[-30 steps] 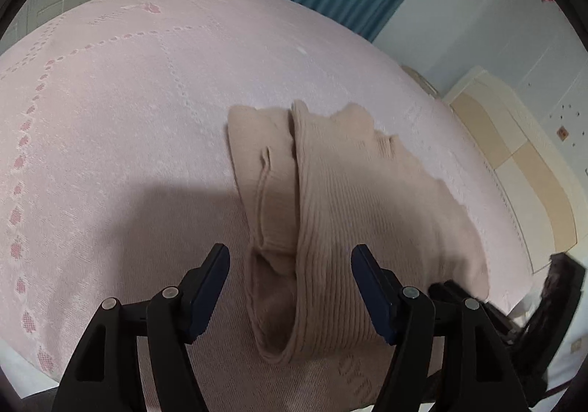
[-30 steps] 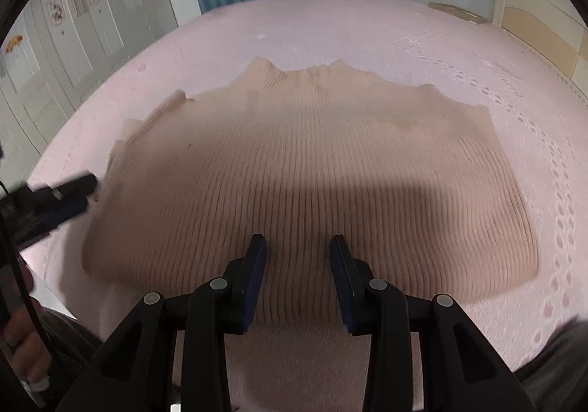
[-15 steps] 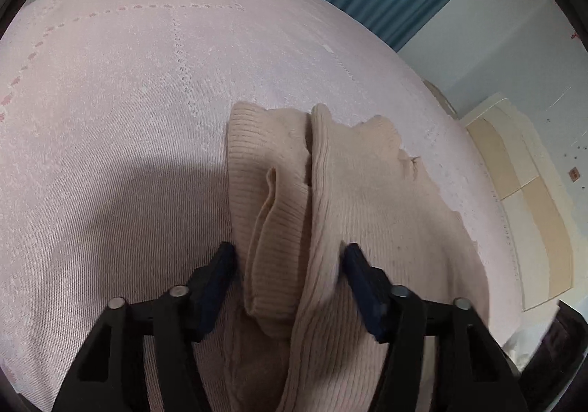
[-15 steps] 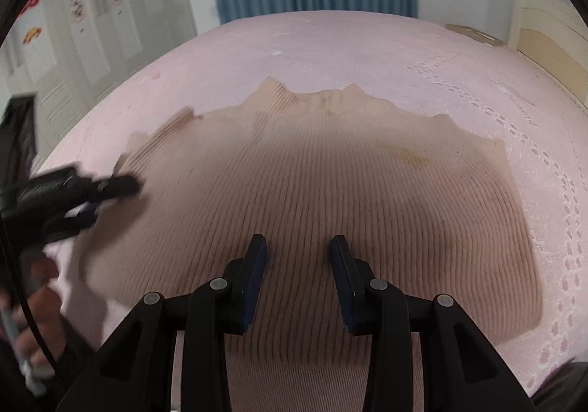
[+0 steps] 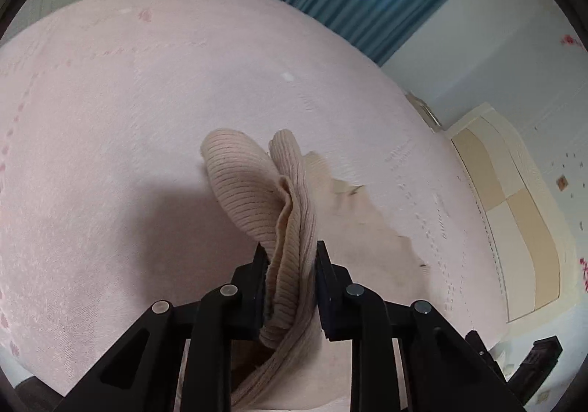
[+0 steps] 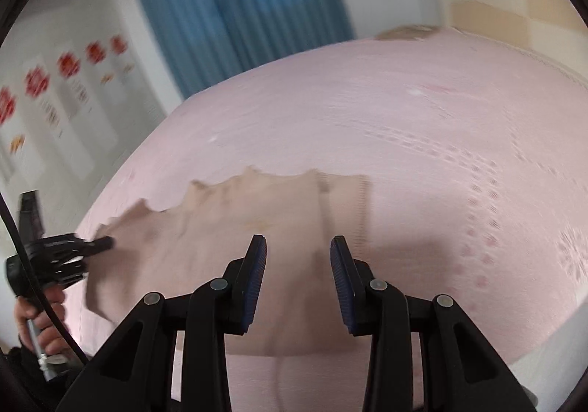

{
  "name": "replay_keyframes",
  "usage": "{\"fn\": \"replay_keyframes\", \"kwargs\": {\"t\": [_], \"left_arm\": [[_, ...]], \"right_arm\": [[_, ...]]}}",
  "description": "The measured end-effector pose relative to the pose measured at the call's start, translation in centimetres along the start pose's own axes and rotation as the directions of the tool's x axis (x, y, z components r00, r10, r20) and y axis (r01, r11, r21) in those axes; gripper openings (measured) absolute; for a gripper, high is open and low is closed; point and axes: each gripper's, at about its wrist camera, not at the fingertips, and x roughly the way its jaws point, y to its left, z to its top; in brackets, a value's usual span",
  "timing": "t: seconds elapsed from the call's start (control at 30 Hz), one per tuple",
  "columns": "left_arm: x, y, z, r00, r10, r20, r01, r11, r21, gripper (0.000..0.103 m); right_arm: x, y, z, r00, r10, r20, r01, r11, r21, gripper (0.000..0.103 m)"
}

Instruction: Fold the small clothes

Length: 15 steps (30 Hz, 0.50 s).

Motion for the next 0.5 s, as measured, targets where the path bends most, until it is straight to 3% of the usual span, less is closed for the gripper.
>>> {"fn": "replay_keyframes", "kwargs": {"t": [0.1, 0.3, 0.5], "left_arm": [[-0.3, -3.6, 0.3, 1.000, 0.001, 0.006, -0.001, 0.999, 0.054, 0.021], [0.5, -9.5, 0.0, 1.000, -0.014, -0.013, 0.015, 0.992, 0.127, 0.021], [4.7, -15.5, -2.5, 0.994, -0.009, -0.110, 0.031, 0.978, 0.205, 0.020]], "right_arm": [[-0.5, -2.5, 0.4, 0.999, 0.034, 0.016, -0.035, 0.997, 0.075, 0.036], [-1.4, -5.1, 0.0, 0.999, -0.002, 0.034, -0.002, 0.995, 0.097, 0.036], [-1.8, -8.1, -0.3, 1.000, 0.005, 0.028, -0.010, 0.986, 0.169, 0.036]]}}
